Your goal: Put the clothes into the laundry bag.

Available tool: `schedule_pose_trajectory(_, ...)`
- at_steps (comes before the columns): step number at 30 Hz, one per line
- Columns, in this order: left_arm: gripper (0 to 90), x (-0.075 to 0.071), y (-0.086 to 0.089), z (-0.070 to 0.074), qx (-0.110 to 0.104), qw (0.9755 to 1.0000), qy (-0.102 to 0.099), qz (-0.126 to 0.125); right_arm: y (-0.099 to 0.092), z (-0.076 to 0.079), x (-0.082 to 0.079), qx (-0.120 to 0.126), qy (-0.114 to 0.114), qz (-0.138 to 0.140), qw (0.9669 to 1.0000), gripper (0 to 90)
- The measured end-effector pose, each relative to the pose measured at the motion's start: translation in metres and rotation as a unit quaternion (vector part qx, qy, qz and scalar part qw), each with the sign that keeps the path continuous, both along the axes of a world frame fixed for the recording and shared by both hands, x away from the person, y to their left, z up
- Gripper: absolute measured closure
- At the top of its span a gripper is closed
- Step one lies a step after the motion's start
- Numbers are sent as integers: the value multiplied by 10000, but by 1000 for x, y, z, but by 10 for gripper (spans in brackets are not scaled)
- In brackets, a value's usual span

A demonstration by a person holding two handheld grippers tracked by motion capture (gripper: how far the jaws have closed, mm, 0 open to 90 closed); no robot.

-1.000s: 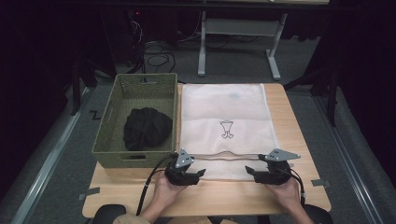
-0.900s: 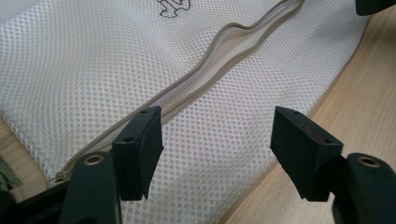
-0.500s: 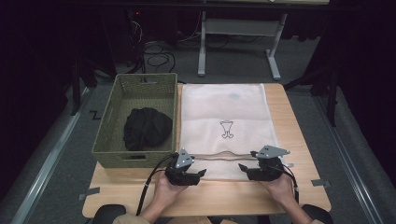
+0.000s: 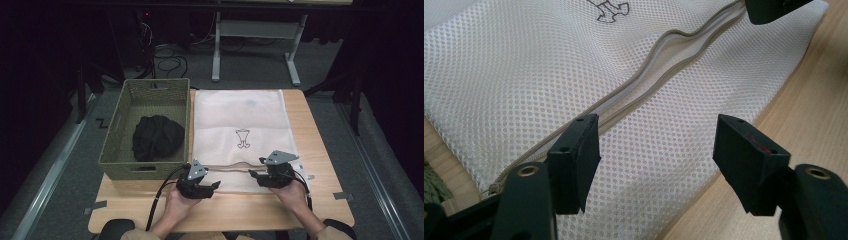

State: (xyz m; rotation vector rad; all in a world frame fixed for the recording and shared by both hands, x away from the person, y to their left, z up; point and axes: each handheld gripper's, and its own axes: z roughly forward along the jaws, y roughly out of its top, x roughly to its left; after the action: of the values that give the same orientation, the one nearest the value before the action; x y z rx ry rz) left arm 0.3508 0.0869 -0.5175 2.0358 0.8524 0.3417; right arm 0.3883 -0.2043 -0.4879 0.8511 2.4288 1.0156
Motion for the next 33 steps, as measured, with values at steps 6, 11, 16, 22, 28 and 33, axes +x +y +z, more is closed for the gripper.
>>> schedule_pose_trajectory(6, 374, 1, 1, -1, -8, 10000, 80, -23, 10, 0, 5, -85, -33, 74, 9999, 401)
schedule_pose_trajectory(11, 386, 1, 1, -1, -47, 9999, 98, 13, 15, -3, 11, -130, -23, 75, 9999, 404)
schedule_pose_trajectory(16, 391, 2, 0, -2, 6, 9999, 137, 5, 18, -7, 18, -221, 32, 48, 9997, 415)
schedule_pose_trajectory(22, 388, 2, -1, -3, 78, 9999, 138, 1, 24, -10, 27, -255, 62, -22, 9997, 423)
schedule_pose_trajectory(28, 384, 2, -2, -4, 118, 9998, 165, -10, 35, -14, 33, -337, 85, -17, 9994, 424)
schedule_pose_trajectory(33, 381, 2, -2, -5, 146, 9997, 174, -1, 40, -20, 38, -433, 99, -23, 9990, 424)
